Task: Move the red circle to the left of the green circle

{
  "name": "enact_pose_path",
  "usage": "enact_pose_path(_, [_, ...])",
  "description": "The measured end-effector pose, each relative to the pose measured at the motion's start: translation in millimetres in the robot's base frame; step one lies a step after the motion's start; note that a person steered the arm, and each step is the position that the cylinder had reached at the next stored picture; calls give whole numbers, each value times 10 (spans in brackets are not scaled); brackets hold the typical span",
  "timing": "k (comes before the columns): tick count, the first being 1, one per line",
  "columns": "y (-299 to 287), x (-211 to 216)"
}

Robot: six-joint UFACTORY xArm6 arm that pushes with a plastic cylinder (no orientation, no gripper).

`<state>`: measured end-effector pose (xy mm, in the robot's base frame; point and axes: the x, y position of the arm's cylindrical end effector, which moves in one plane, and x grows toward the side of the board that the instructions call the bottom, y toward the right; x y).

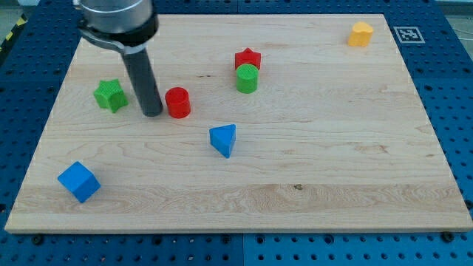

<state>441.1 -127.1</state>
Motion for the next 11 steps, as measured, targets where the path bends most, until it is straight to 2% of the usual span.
enact_pose_path(3, [608, -247])
enact_pose_path(5, [811, 142])
enact_pose_path(6, [1104, 50])
enact_pose_path(8, [756, -159])
enact_pose_path(11, [666, -461])
